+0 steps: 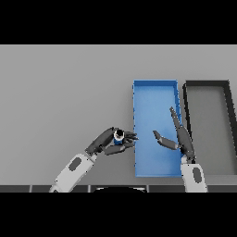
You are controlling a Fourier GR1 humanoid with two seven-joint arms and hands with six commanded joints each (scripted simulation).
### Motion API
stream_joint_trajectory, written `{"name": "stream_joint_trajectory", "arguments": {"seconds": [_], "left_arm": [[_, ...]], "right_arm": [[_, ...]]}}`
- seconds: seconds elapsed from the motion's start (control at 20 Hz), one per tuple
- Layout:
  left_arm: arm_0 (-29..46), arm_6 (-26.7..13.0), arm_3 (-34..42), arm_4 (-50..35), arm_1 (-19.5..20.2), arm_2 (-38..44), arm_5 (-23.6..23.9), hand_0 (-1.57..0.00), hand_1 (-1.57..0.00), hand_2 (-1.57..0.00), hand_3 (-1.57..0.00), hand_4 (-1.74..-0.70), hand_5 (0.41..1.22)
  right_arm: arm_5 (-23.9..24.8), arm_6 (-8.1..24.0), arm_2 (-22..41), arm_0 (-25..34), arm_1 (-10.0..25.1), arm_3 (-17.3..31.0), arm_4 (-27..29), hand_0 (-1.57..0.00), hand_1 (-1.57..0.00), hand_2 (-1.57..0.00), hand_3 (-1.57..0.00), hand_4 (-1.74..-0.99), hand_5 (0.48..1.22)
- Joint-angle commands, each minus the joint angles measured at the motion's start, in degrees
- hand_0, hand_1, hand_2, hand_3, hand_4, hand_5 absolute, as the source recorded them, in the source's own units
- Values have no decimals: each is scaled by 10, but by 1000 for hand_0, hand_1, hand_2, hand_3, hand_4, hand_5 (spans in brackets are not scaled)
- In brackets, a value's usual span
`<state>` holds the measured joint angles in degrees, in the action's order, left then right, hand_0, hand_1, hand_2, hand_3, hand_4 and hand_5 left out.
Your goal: Pick up the blue pipe and place it into the blue bin.
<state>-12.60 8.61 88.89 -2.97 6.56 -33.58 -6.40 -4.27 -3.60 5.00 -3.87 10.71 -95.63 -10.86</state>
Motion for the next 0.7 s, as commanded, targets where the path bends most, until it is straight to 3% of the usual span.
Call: {"name": "stream_joint_trajectory", "arguments": {"seconds": [0.0,0.25,0.45,0.65], "left_arm": [[-9,-17,2,-1,-5,0,-3,-1560,-1562,-1564,-1562,-1473,1218],[-8,-46,25,-3,-11,0,-24,-1568,-1568,-1569,-1568,-1473,1220],[-22,-53,9,-1,-18,18,-33,-1570,-1570,-1570,-1570,-1474,1220],[1,-43,14,18,-21,12,-38,-1570,-1571,-1571,-1571,-1474,1220]], "right_arm": [[2,-3,0,-4,-2,-4,1,1,1,1,1,-1128,564],[4,-8,-1,-20,-2,-18,1,1,1,1,1,-1124,578],[58,-18,14,-103,-43,-74,-32,1,1,1,1,-1123,578],[94,-9,26,-151,-74,-109,-56,1,-3,1,1,-1191,577]]}}
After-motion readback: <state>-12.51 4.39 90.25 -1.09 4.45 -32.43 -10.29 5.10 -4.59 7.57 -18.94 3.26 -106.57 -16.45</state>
